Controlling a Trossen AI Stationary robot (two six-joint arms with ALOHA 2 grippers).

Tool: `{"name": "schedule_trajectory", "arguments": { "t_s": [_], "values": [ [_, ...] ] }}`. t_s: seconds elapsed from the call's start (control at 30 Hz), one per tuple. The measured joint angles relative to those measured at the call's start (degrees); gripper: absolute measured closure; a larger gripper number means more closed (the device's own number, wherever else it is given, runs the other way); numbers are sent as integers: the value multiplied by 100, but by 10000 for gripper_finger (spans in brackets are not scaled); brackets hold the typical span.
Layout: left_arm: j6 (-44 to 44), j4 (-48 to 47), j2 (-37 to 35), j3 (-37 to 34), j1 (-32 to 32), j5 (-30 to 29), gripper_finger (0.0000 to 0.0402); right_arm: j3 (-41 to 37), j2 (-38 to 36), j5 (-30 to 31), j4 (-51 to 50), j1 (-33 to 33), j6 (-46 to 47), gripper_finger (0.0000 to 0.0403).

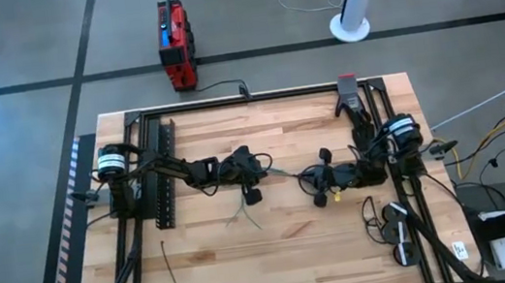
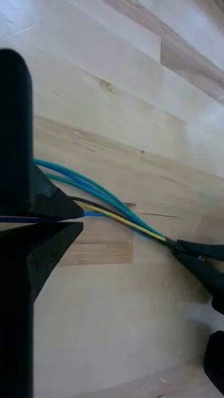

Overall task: Ziptie cables
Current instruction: Wrap the cable wires using a black zip tie

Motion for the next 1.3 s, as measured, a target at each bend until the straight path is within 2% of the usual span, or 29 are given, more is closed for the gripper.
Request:
{"name": "schedule_trajectory", "arguments": {
  "t_s": [0.13, 0.23, 0.4, 0.5, 0.6, 0.73, 0.93, 1.0, 1.2, 1.3],
  "values": [
    [15, -9, 0, 0, 0, -13, 387, 73, -1113, 166, -1354, -2, -730, 397],
    [56, -24, 0, 0, 0, -20, 373, 427, -2292, 499, -3464, -11, -1232, 398],
    [59, -20, 0, 0, 0, -24, 339, 1715, -3854, 896, -7394, -13, -1549, 398],
    [53, -18, 0, 0, 0, -24, 315, 2399, -4364, 1061, -8583, -22, -1759, 399],
    [20, -15, 0, 0, 0, -33, 291, 2909, -4715, 1133, -9020, -19, -2089, 399],
    [14, -10, -2, 0, 0, -35, 263, 3395, -4980, 1404, -9110, -16, -2551, 399],
    [-161, -276, -133, 0, -29, -35, 230, 3955, -5100, 2616, -9133, -16, -3463, 400],
    [-227, -721, -340, 3, -55, -34, 223, 4149, -5092, 2864, -9119, -16, -3561, 400],
    [-1113, -2959, -1365, 22, -237, -32, 224, 4481, -5078, 2889, -9128, -16, -3781, 400],
    [-1611, -4004, -1900, 22, -486, 270, 232, 4562, -5088, 2885, -9137, -16, -3830, 400]
  ]
}}
